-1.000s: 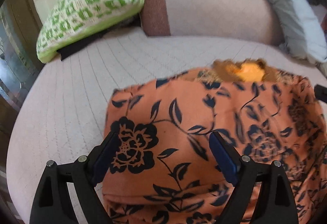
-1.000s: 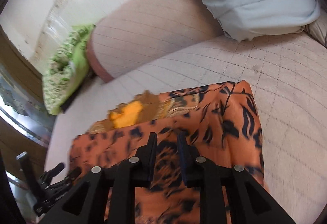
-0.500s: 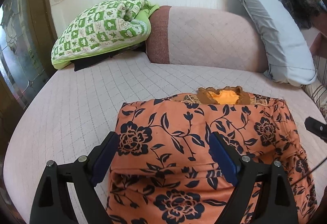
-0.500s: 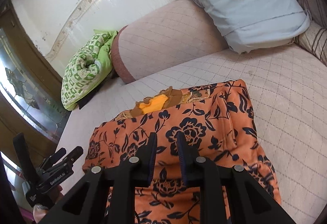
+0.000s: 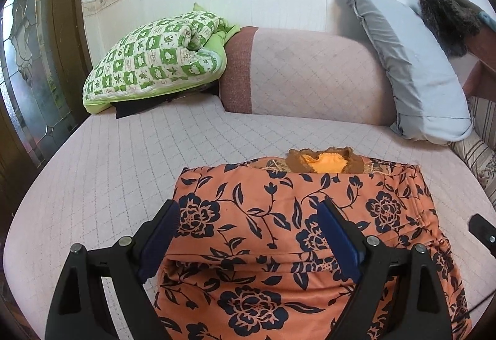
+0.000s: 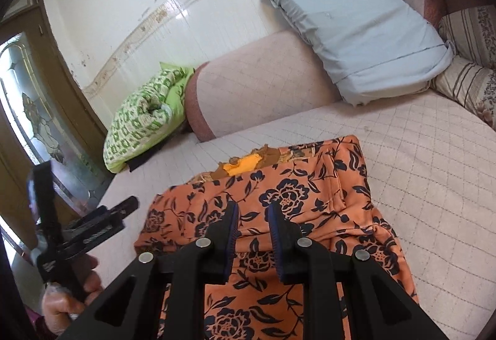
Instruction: Fold small clothes
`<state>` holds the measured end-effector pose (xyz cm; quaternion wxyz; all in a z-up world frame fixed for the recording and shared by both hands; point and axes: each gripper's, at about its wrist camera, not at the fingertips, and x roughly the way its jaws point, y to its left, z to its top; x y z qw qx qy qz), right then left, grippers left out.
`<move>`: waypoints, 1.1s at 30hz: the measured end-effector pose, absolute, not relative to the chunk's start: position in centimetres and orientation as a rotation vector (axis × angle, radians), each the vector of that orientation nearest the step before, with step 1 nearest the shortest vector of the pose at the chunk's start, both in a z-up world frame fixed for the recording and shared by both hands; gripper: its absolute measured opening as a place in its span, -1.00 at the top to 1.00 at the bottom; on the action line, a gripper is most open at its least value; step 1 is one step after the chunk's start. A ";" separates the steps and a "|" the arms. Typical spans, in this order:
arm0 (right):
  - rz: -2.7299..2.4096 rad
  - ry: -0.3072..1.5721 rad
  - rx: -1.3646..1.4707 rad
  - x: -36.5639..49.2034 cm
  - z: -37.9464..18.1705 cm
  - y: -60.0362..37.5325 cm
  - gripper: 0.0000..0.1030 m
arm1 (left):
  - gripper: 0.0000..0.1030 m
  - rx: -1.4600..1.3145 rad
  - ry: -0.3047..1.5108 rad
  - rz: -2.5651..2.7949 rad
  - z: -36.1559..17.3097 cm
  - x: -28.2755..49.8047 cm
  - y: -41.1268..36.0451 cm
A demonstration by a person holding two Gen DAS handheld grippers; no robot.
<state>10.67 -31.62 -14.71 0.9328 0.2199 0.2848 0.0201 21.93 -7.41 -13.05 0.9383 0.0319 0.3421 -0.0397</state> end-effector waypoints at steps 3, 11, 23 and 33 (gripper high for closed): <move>0.034 0.609 0.470 11.9 -15.8 -31.8 0.56 | -0.75 0.076 0.701 -0.063 -13.3 22.2 -7.1; 0.002 0.655 0.412 15.4 -17.6 -32.3 0.56 | -0.75 0.095 0.753 -0.042 -14.9 24.1 -7.0; -0.090 0.760 0.454 21.2 -21.6 -36.5 0.56 | -0.75 0.211 1.021 -0.040 -22.3 29.0 -8.6; -0.091 0.898 0.451 22.8 -24.3 -35.9 0.56 | -0.76 0.195 1.003 -0.031 -22.7 28.3 -8.3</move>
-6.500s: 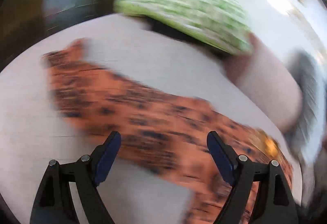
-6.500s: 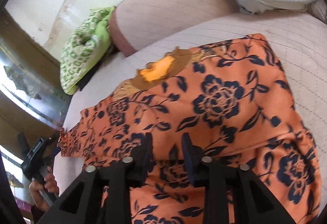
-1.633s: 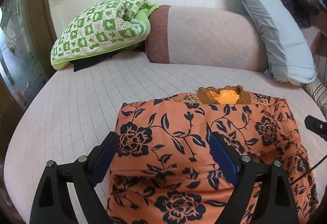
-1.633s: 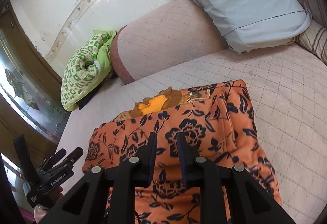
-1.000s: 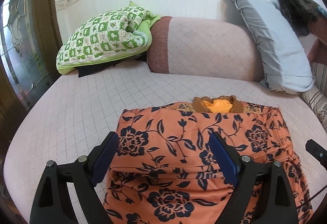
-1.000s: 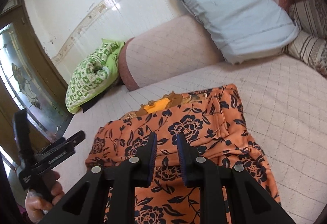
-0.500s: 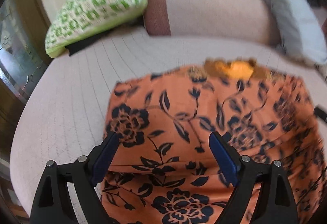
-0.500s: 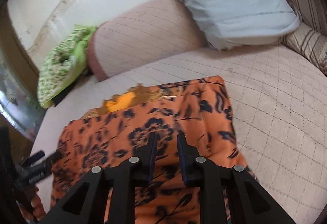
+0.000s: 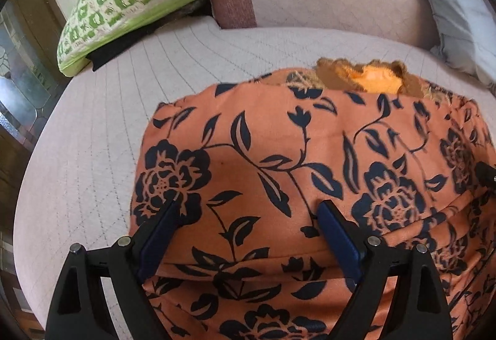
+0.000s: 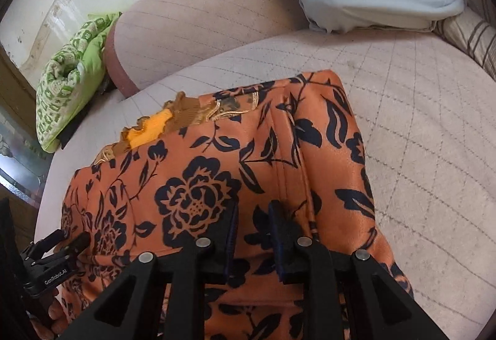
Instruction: Fold small clothes
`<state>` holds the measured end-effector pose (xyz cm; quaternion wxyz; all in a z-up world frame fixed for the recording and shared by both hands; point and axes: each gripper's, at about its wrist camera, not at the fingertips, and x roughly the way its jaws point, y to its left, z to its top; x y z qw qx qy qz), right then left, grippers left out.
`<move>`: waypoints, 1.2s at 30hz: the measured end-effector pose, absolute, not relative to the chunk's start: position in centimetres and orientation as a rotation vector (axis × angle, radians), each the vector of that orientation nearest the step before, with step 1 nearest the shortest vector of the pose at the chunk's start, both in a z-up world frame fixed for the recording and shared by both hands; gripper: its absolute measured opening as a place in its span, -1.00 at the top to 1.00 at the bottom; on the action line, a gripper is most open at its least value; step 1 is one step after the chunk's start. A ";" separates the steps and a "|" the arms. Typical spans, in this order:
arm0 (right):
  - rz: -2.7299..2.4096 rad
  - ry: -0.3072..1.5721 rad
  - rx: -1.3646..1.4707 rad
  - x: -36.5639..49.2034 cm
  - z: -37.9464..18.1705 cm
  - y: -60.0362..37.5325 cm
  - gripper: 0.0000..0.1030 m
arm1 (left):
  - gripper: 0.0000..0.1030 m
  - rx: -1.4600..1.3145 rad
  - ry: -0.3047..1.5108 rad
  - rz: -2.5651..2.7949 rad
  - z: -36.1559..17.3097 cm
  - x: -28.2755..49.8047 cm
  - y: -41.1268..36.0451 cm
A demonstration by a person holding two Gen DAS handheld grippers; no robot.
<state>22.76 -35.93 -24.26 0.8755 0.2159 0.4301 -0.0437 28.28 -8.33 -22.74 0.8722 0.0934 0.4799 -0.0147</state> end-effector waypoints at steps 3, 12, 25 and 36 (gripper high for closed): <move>-0.061 0.855 0.481 22.0 -23.2 -35.7 0.56 | -0.76 0.181 0.959 -0.032 -21.3 27.7 -8.5; 0.052 0.759 0.432 20.7 -20.3 -33.1 0.21 | -0.76 0.144 0.835 -0.046 -17.8 27.3 -7.9; 0.069 0.653 0.373 19.0 -18.2 -31.1 -0.42 | -0.77 0.093 0.737 -0.045 -15.4 26.1 -7.8; 0.038 0.641 0.380 18.6 -18.0 -31.5 -0.42 | -0.81 0.072 0.675 -0.023 -14.2 25.5 -7.4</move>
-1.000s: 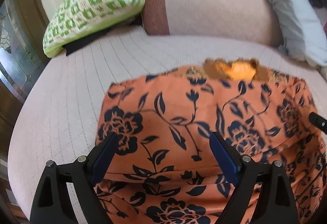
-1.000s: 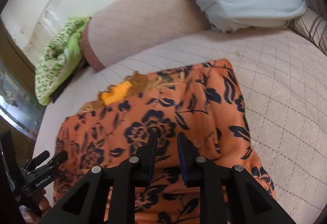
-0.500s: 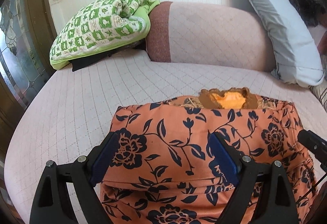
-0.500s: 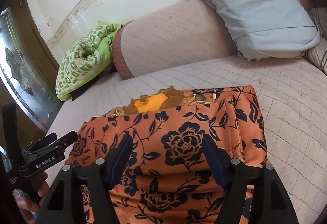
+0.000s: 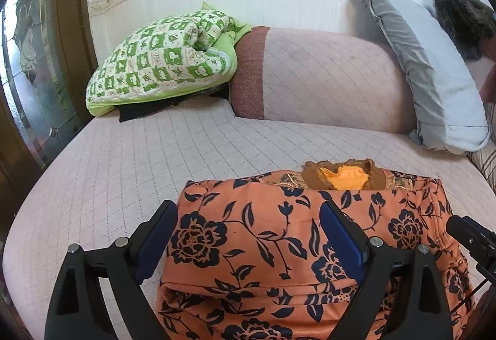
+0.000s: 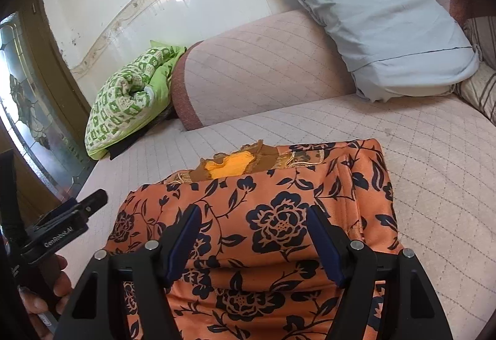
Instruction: Fold small clothes
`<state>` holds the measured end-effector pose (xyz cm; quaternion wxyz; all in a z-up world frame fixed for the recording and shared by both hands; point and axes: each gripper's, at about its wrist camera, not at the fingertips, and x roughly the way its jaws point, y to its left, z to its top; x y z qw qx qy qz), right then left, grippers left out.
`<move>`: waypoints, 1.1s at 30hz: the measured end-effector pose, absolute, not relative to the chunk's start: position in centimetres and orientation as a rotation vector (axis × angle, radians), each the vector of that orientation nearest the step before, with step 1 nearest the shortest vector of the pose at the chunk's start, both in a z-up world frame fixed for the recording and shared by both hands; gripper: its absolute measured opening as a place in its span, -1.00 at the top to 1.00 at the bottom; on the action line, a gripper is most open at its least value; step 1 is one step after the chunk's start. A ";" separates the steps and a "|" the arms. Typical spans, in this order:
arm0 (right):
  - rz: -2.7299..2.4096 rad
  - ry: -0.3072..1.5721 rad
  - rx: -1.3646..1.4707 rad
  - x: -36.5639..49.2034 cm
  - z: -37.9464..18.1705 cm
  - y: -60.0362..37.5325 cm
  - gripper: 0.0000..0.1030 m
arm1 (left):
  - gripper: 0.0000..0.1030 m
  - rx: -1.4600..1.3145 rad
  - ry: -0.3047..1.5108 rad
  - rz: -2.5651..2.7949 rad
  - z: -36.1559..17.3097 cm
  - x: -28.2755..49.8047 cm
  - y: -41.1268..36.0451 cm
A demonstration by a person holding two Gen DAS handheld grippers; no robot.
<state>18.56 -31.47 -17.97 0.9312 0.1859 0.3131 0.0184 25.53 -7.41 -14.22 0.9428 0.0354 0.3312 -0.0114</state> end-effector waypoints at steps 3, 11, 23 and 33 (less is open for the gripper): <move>0.029 0.649 0.379 18.7 -18.1 -31.6 -0.42 | -0.82 0.079 0.674 -0.011 -14.3 25.6 -7.3; 0.015 0.644 0.382 18.7 -18.4 -31.8 -0.39 | -0.82 0.087 0.667 0.005 -14.3 25.5 -7.3; -0.005 0.657 0.370 19.0 -18.7 -31.9 -0.36 | -0.82 0.096 0.666 0.006 -14.4 25.4 -7.4; -0.004 0.657 0.372 19.0 -18.7 -31.9 -0.36 | -0.82 0.114 0.670 -0.002 -14.5 25.3 -7.7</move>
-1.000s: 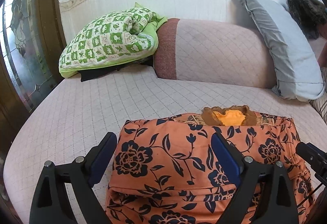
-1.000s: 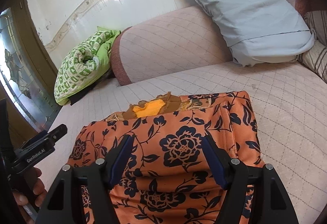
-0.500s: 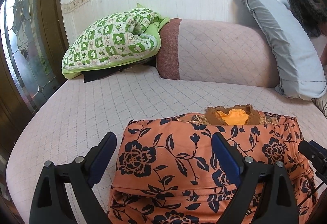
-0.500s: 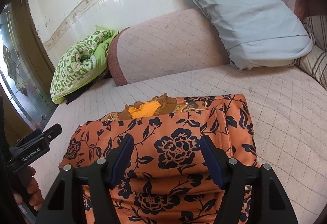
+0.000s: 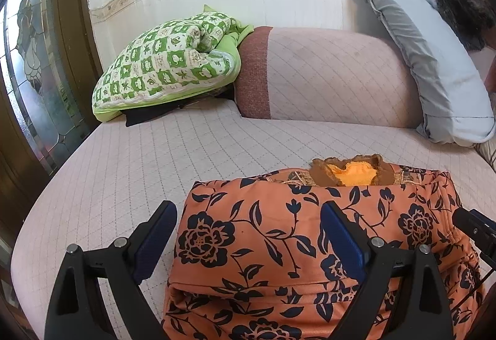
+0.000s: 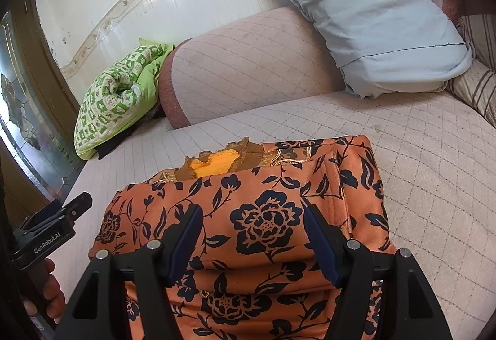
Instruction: Fold small clothes
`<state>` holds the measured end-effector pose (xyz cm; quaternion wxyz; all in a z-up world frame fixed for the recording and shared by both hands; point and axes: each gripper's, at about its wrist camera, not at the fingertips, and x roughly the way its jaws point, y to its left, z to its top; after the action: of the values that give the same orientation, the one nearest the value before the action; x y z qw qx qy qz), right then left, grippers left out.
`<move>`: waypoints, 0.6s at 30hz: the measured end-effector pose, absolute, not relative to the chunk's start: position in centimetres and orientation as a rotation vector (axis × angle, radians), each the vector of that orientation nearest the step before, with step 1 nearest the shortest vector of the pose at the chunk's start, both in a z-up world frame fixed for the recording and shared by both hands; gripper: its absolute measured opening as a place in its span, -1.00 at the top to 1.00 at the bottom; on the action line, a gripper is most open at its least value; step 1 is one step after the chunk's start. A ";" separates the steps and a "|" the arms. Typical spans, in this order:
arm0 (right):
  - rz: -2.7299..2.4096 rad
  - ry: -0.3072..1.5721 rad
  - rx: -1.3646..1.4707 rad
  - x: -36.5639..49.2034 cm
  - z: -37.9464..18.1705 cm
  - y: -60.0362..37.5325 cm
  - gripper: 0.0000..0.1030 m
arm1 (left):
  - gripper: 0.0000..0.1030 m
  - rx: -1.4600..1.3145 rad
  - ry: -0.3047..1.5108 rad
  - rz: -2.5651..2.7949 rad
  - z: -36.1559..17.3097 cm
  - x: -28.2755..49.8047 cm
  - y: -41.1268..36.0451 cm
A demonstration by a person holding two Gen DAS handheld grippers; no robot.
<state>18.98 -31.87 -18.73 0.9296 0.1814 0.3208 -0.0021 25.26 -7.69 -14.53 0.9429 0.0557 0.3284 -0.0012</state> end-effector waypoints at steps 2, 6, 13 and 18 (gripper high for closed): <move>-0.005 0.658 0.370 19.0 -18.8 -31.9 -0.36 | -0.82 0.117 0.672 -0.002 -14.6 25.3 -7.8; -0.007 0.662 0.374 19.1 -18.9 -31.9 -0.36 | -0.82 0.122 0.676 -0.006 -14.7 25.3 -7.8; -0.010 0.660 0.374 19.1 -18.9 -31.9 -0.36 | -0.82 0.125 0.677 -0.006 -14.8 25.3 -7.9; -0.009 0.661 0.373 19.1 -18.9 -31.9 -0.36 | -0.82 0.127 0.676 -0.006 -14.8 25.3 -7.9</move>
<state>19.09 -31.91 -18.93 0.9288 0.1820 0.3228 -0.0042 25.29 -7.89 -14.76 0.9415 0.0622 0.3313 -0.0031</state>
